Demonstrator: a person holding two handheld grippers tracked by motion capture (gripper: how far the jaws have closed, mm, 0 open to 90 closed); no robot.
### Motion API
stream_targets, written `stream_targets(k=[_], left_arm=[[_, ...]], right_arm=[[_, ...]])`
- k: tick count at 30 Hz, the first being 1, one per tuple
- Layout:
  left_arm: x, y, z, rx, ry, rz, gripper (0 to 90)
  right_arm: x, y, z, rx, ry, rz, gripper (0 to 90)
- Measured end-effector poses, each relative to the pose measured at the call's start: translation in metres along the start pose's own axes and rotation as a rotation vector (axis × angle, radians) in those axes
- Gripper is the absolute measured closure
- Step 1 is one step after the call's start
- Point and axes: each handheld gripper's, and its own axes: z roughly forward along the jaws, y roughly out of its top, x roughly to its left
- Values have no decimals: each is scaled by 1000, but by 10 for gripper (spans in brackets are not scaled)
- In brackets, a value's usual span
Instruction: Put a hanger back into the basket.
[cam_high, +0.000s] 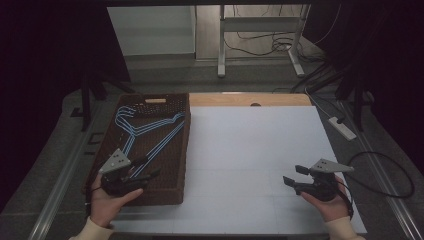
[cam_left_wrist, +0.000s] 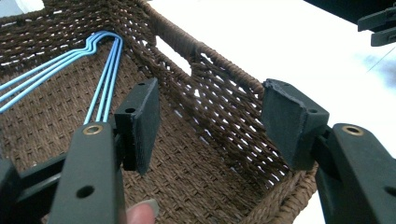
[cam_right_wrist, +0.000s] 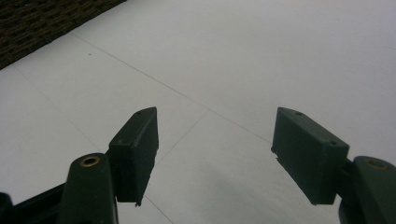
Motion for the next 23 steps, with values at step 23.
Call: stream_targets(k=[23], left_arm=[[-9,-7,10,-9,14,16,376]], right_arm=[[1,1,-2,-3,30,-19,327]])
